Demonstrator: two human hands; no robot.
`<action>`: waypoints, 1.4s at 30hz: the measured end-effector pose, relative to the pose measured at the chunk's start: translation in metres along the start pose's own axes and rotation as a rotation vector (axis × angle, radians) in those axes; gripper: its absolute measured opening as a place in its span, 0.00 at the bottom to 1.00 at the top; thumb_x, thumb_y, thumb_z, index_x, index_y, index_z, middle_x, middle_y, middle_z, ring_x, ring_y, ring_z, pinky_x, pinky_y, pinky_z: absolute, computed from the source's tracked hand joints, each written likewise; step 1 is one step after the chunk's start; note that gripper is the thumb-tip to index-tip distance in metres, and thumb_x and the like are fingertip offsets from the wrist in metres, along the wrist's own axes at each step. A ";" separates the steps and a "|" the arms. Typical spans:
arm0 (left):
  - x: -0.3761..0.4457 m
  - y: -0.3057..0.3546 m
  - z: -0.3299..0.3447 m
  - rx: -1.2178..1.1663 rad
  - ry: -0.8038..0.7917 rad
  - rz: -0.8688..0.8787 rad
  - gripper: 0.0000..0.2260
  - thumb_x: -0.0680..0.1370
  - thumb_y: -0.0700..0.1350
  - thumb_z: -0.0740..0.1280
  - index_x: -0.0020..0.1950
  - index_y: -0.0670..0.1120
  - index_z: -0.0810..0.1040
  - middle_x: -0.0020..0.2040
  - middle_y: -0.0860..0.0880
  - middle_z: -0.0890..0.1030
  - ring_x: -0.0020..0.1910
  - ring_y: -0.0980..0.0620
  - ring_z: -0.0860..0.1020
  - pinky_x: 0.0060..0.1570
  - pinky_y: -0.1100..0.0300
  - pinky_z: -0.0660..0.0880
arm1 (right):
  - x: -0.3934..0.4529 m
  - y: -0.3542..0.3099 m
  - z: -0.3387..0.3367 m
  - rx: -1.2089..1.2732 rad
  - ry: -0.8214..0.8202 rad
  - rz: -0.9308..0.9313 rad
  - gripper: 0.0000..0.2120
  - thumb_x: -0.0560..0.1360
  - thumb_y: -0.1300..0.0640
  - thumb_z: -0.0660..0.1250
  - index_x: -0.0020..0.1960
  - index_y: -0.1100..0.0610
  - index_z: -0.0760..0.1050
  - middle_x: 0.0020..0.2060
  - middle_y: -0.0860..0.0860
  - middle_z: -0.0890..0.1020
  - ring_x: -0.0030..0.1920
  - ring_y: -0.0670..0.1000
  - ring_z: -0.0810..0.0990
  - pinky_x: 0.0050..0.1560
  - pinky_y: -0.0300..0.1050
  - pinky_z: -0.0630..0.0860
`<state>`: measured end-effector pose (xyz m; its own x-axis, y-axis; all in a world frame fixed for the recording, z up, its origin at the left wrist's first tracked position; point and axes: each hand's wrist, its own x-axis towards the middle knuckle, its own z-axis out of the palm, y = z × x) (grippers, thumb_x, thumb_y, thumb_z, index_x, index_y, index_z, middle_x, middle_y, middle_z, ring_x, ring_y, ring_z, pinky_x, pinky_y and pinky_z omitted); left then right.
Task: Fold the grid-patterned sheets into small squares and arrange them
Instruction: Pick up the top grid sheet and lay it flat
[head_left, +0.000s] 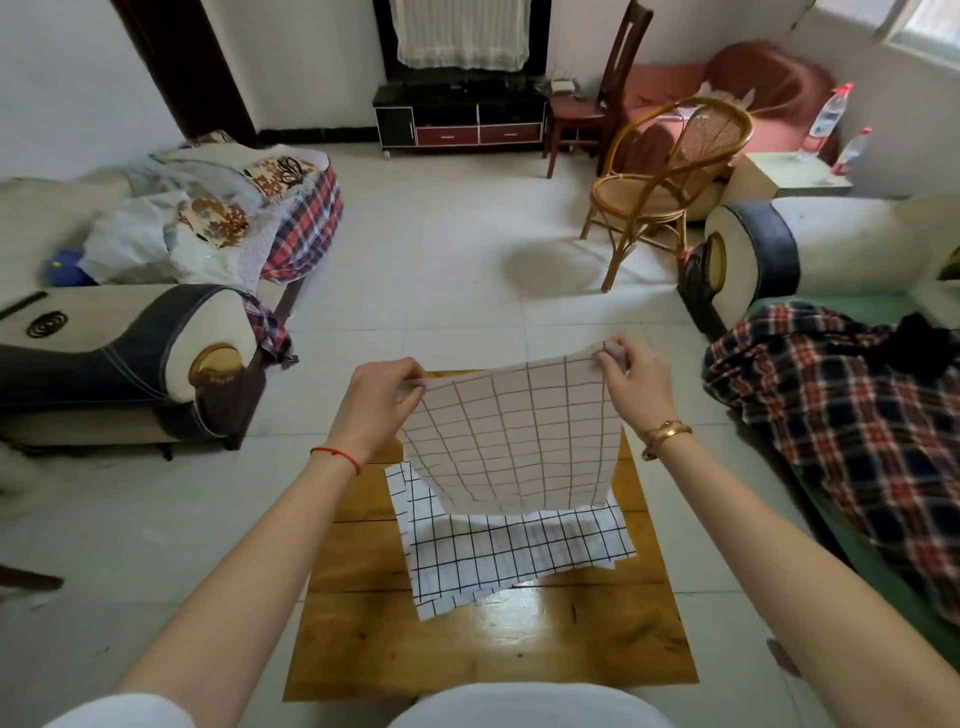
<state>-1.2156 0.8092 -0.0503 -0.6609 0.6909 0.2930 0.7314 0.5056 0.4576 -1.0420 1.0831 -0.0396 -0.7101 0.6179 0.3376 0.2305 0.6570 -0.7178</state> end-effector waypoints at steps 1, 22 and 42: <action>0.002 0.002 -0.005 0.005 0.014 0.023 0.02 0.75 0.43 0.69 0.47 0.48 0.79 0.43 0.53 0.83 0.45 0.53 0.80 0.51 0.54 0.76 | 0.002 0.000 -0.003 0.004 0.004 0.003 0.06 0.77 0.60 0.64 0.44 0.62 0.76 0.36 0.51 0.78 0.38 0.49 0.74 0.38 0.39 0.65; -0.005 0.038 -0.082 -0.215 -0.069 -0.002 0.08 0.71 0.45 0.73 0.45 0.57 0.81 0.37 0.66 0.82 0.45 0.65 0.79 0.44 0.75 0.73 | 0.012 0.024 -0.057 0.016 -0.264 -0.180 0.07 0.76 0.54 0.65 0.42 0.56 0.78 0.32 0.47 0.78 0.33 0.45 0.74 0.35 0.40 0.70; 0.047 -0.018 -0.046 -0.332 -0.250 -0.261 0.05 0.74 0.43 0.72 0.49 0.51 0.84 0.44 0.56 0.83 0.45 0.64 0.80 0.48 0.68 0.74 | 0.065 0.053 -0.008 0.203 -0.411 0.028 0.06 0.76 0.56 0.66 0.42 0.55 0.79 0.33 0.45 0.78 0.34 0.43 0.75 0.38 0.37 0.72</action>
<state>-1.2673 0.8084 -0.0058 -0.7245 0.6867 -0.0594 0.4266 0.5144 0.7439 -1.0704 1.1614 -0.0512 -0.9198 0.3849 0.0766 0.1473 0.5195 -0.8417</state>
